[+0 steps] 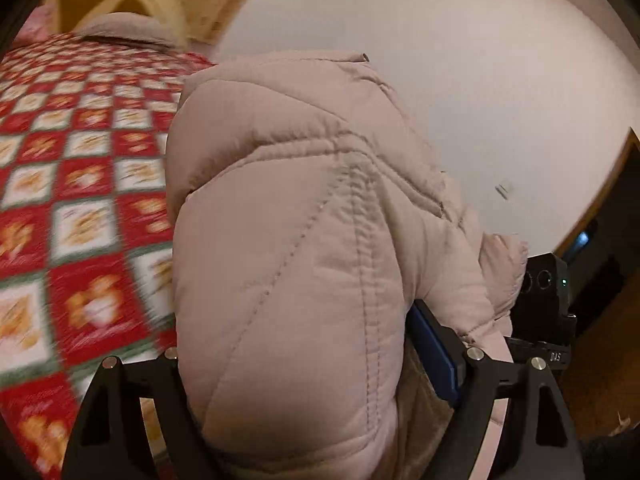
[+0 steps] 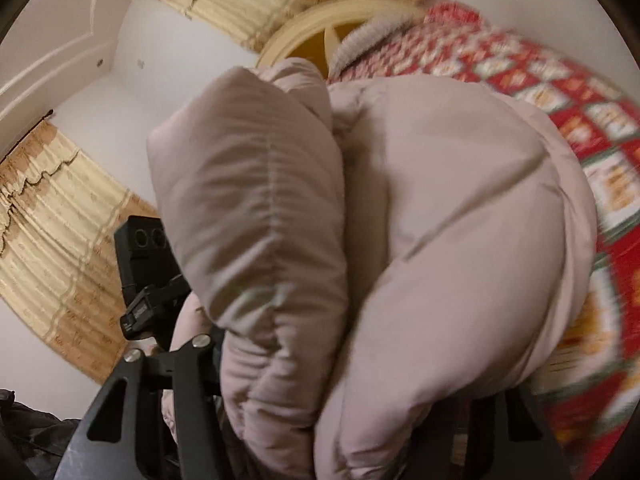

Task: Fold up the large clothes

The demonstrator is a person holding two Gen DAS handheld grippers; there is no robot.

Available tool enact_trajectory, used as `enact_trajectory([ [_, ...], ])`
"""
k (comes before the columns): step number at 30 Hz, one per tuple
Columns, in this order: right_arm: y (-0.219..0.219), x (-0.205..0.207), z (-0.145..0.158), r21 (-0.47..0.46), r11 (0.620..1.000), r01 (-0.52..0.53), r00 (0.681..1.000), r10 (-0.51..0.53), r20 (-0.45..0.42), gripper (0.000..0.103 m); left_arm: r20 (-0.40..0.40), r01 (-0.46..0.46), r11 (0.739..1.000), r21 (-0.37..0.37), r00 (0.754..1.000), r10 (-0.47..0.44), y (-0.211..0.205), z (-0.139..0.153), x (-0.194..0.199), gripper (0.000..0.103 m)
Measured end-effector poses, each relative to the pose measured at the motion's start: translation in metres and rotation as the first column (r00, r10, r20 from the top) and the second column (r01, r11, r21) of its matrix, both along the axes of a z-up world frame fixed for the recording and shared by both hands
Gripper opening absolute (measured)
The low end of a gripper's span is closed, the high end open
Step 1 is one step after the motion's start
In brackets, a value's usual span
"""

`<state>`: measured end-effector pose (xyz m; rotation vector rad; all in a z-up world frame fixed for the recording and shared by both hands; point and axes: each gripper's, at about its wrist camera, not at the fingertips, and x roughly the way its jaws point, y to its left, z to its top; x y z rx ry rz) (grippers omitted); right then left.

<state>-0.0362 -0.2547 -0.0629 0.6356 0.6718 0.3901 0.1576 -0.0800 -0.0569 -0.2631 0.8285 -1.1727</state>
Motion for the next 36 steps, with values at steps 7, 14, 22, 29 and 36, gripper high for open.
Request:
enact_trajectory([
  [7,-0.08,-0.004,0.014,-0.096,0.979,0.18,0.983,-0.177,0.042,0.06,0.047,0.038,0.994,0.099,0.998,-0.043,-0.1,-0.002,0.029,0.084],
  [14,-0.148,0.062,-0.063,-0.017,0.961,0.276,0.958,-0.277,-0.071,0.059,-0.004,-0.111,0.95,0.293,0.993,0.117,-0.141,-0.056,0.086,0.09],
  [22,-0.177,0.099,-0.077,0.032,0.952,0.304,0.95,-0.3,-0.092,0.069,0.071,-0.264,0.897,0.355,0.964,0.256,-0.145,-0.078,0.095,0.102],
  [29,-0.17,0.027,-0.04,-0.13,0.881,0.455,0.885,-0.463,-0.037,0.076,0.23,-0.295,0.877,0.378,0.948,0.22,-0.151,-0.071,0.071,0.102],
  [36,-0.125,0.014,0.043,-0.385,0.737,0.556,0.829,-0.526,0.19,0.067,0.294,-0.338,0.854,0.396,0.928,0.231,-0.154,-0.068,0.069,0.102],
])
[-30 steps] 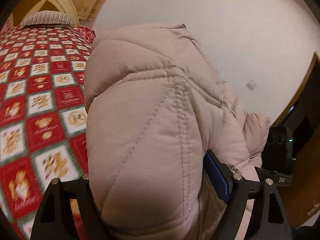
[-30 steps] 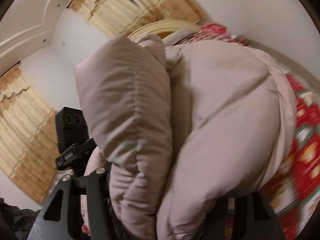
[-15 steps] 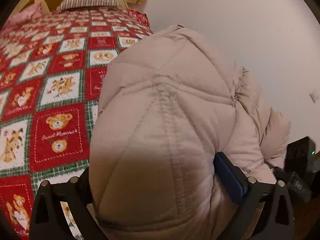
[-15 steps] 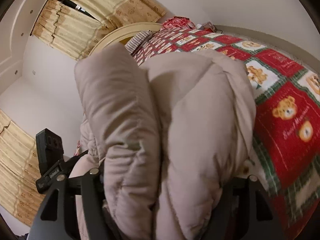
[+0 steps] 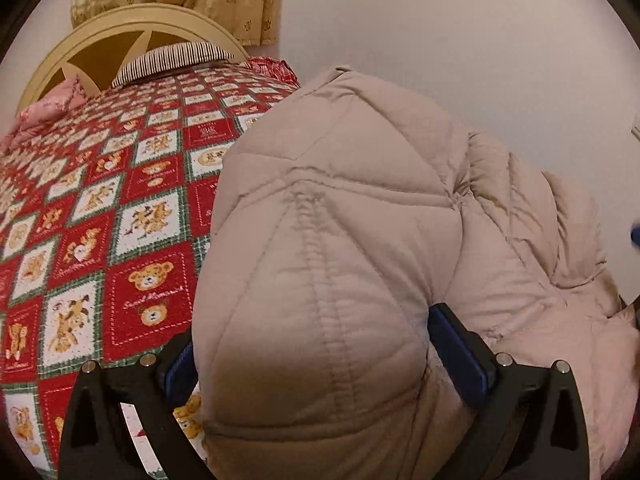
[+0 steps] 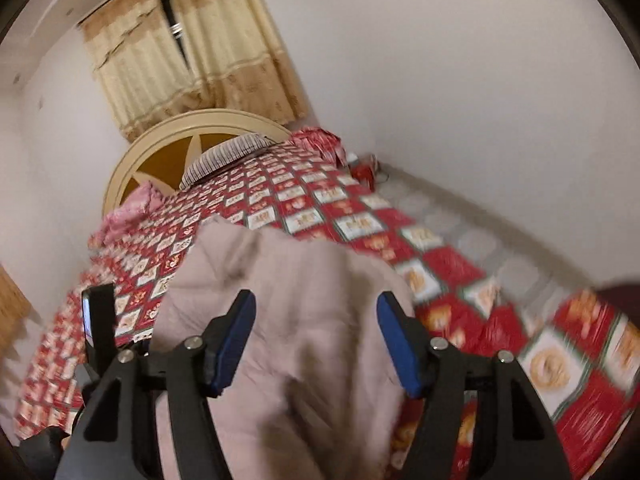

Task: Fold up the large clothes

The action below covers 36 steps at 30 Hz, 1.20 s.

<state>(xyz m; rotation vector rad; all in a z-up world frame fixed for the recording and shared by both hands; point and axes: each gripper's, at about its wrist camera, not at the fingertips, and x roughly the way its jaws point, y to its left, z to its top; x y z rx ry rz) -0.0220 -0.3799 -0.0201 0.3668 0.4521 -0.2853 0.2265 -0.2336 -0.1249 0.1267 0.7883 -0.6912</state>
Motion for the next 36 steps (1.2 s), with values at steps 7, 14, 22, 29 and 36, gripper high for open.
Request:
enact_trajectory([
  [7,-0.005,0.084,-0.04,-0.069,0.996,0.054,0.978,-0.067,-0.195,0.063,0.028,-0.004,1.0,0.014,1.0,0.003,0.0,0.001,0.002,0.102],
  [14,-0.032,0.082,-0.093,0.092,0.992,0.092,0.979,-0.073,-0.193,0.075,0.134,-0.049,0.996,0.072,0.99,0.039,-0.013,0.004,-0.014,0.102],
  [22,-0.021,0.108,-0.093,-0.05,0.992,0.116,0.956,-0.125,-0.264,0.078,0.126,-0.07,0.993,0.091,0.99,0.058,-0.017,-0.001,-0.003,0.102],
  [29,-0.015,0.106,-0.094,-0.081,0.991,0.104,0.945,-0.124,-0.303,0.079,0.17,-0.055,0.987,0.152,0.985,0.029,-0.008,0.006,-0.021,0.102],
  [36,-0.011,0.08,-0.088,-0.028,0.991,0.128,0.947,-0.131,-0.293,0.081,0.114,-0.041,0.987,0.154,0.993,0.023,0.009,0.019,-0.037,0.102],
])
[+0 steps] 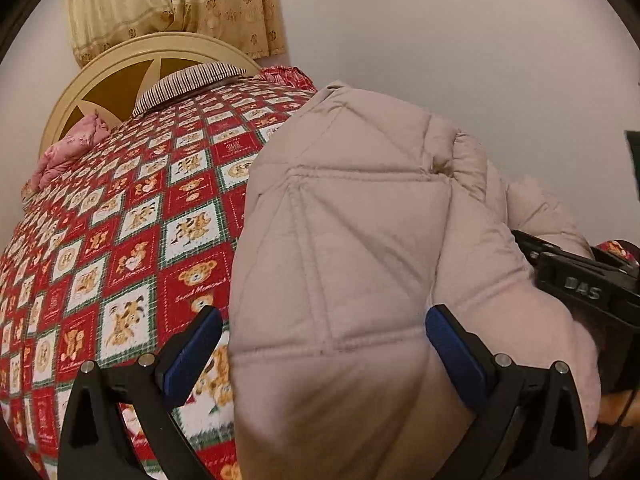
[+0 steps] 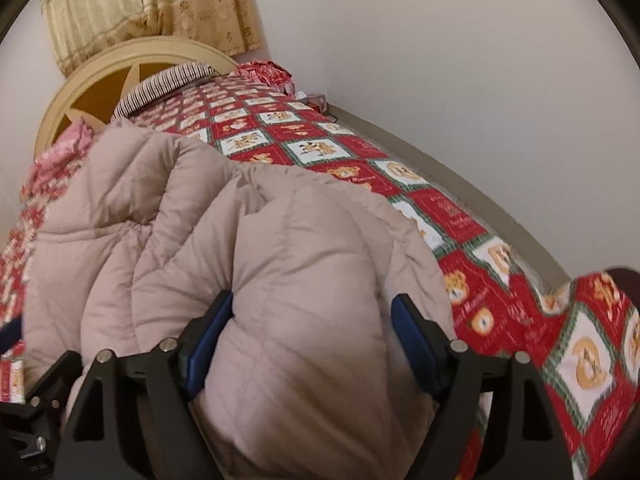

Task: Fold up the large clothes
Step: 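Lower the folded jacket onto the quilt and open both grippers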

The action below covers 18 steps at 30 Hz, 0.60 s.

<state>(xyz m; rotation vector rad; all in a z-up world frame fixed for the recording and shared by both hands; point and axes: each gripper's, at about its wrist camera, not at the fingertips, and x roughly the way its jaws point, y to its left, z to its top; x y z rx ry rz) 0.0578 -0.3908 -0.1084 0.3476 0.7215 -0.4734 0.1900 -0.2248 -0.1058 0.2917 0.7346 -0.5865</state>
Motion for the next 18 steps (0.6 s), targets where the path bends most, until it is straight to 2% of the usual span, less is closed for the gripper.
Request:
enact_trajectory([
  [4,0.007,-0.039,0.011,0.099,0.995,0.007,0.997,-0.016,0.081,0.082,0.045,0.0,1.0,0.013,0.999,-0.001,0.005,0.008,-0.012,0.102],
  [6,0.017,-0.063,0.018,0.106,0.994,0.003,0.991,-0.017,0.13,0.082,0.059,0.0,1.0,0.018,0.998,-0.001,0.009,0.011,-0.019,0.102],
  [9,0.033,-0.088,0.029,0.069,0.998,-0.006,0.987,-0.005,0.159,0.084,0.067,0.0,1.0,0.018,0.998,-0.001,0.016,0.014,-0.028,0.102],
  [12,0.05,-0.11,0.036,0.016,1.0,-0.02,0.987,0.017,0.163,0.092,0.063,-0.005,1.0,0.012,0.998,0.004,0.022,0.016,-0.033,0.102],
  [18,0.065,-0.141,0.038,-0.032,0.999,-0.042,0.989,0.047,0.144,0.092,0.054,-0.015,1.0,0.005,0.998,0.015,0.037,0.021,-0.051,0.102],
])
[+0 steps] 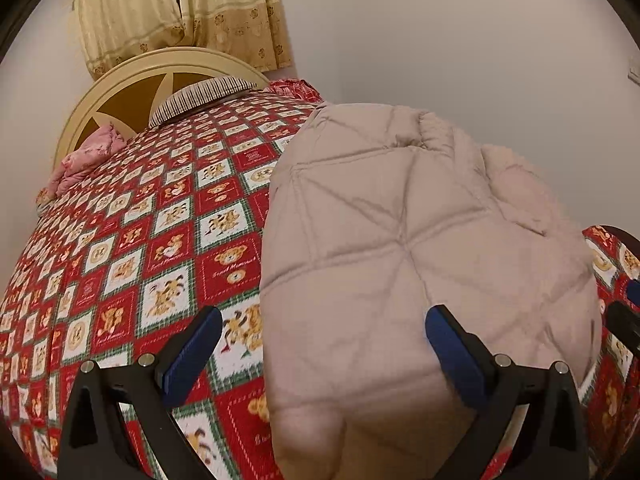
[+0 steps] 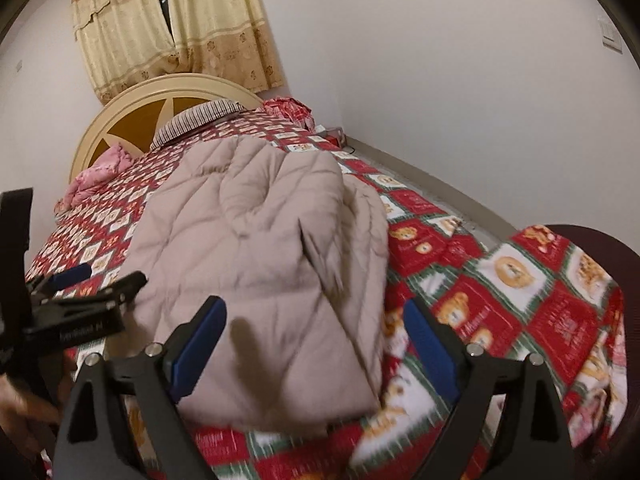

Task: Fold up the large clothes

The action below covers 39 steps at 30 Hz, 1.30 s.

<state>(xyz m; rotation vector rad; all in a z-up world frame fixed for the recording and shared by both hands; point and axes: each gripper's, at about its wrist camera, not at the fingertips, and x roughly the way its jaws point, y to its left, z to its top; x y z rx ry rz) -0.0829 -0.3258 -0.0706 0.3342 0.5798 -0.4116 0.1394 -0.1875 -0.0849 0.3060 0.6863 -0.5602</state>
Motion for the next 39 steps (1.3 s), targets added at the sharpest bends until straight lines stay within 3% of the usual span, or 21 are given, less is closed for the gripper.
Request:
enact_trajectory([
  [3,-0.001,-0.02,0.002,-0.009,1.0,0.017,1.0,-0.017,0.012,0.098,0.003,0.001,1.0,0.015,1.0,-0.001,0.005,0.002,-0.012,0.102],
  [12,0.007,-0.062,0.02,-0.06,0.998,0.033,0.999,-0.033,0.01,0.1,-0.03,0.006,0.999,0.044,1.0,-0.005,0.023,0.008,-0.043,0.102],
  [25,0.046,-0.084,0.067,-0.151,0.988,0.028,0.985,-0.002,0.17,0.103,0.08,-0.021,0.999,-0.026,0.997,0.023,0.059,0.046,-0.084,0.102],
  [33,0.071,-0.084,0.081,-0.22,0.975,0.025,0.969,0.031,0.244,0.103,0.092,-0.035,0.99,-0.139,0.995,0.048,0.089,0.071,-0.097,0.102],
  [39,0.076,-0.085,0.084,-0.244,0.969,0.033,0.965,0.033,0.261,0.103,0.145,-0.036,0.991,-0.127,0.988,0.055,0.094,0.079,-0.107,0.102],
])
